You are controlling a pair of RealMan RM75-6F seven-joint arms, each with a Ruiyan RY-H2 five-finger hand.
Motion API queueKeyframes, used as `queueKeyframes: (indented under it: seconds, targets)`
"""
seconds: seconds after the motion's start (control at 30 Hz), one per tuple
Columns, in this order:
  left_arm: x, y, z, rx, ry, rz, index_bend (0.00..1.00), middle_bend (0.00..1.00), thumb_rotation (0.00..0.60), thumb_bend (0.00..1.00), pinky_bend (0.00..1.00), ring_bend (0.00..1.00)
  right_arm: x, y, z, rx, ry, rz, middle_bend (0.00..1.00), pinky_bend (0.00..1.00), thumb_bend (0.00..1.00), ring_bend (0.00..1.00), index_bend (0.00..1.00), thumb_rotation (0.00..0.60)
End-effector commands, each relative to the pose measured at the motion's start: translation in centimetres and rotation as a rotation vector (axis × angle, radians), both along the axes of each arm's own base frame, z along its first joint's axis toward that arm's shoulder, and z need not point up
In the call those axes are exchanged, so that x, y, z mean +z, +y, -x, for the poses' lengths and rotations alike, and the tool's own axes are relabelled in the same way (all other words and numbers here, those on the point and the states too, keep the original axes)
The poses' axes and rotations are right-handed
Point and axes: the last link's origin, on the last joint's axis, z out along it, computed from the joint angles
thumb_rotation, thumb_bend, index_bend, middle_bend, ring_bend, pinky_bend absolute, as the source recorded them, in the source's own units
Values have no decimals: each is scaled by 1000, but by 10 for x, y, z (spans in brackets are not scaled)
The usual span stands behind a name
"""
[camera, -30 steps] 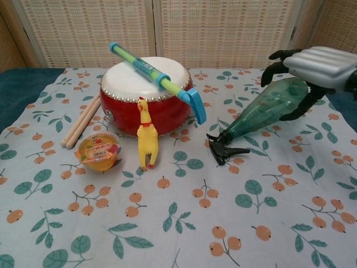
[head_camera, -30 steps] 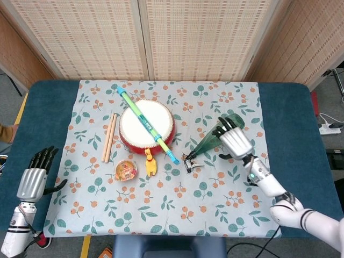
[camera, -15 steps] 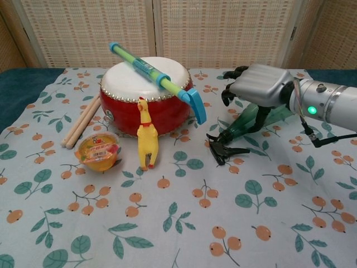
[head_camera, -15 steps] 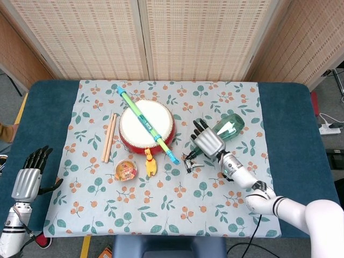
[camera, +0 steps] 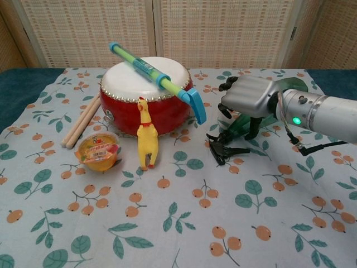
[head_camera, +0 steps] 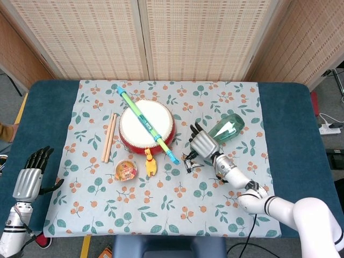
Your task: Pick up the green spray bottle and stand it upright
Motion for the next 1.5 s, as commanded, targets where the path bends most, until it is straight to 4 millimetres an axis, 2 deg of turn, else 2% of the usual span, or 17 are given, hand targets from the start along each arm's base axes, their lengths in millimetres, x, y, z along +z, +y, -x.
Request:
queueKeyframes:
  seconds: [0.03, 0.23, 0.43, 0.73, 0.93, 1.07, 1.3, 1.5]
  targets:
    - [0, 1, 0, 0, -1, -1, 0, 0, 600, 185, 81, 0, -4, -1, 2, -7, 10, 0, 375, 123, 0, 115, 466, 600]
    - [0, 0, -1, -2, -4, 1, 0, 0, 600, 184, 81, 0, -7, -2, 4, 6, 1, 9, 454, 204, 0, 209, 579, 600]
    - [-1, 0, -2, -2, -5, 1, 0, 0, 600, 184, 81, 0, -9, -2, 6, 24, -11, 10, 498, 307, 14, 289, 638, 600]
    - [-2, 1, -1, 1, -4, 9, 0, 0, 600, 183, 81, 0, 3, -4, 4, 45, -64, 37, 525, 333, 38, 313, 678, 600]
    - [-4, 1, -1, 1, -4, 17, 0, 0, 600, 184, 81, 0, 33, -2, -1, 51, -156, 86, 525, 326, 39, 313, 678, 600]
    - [-6, 1, -1, 3, -5, 29, 0, 0, 600, 185, 81, 0, 61, 5, 0, 18, -302, 118, 530, 325, 38, 320, 684, 600]
    - [-13, 1, -5, -7, 9, 53, 0, 0, 600, 184, 81, 0, 118, 16, 14, 2, -608, 211, 573, 327, 38, 366, 747, 600]
    - [-18, 1, -9, -16, 19, 64, 0, 0, 600, 184, 81, 0, 146, 21, 28, -34, -796, 251, 574, 318, 40, 366, 749, 600]
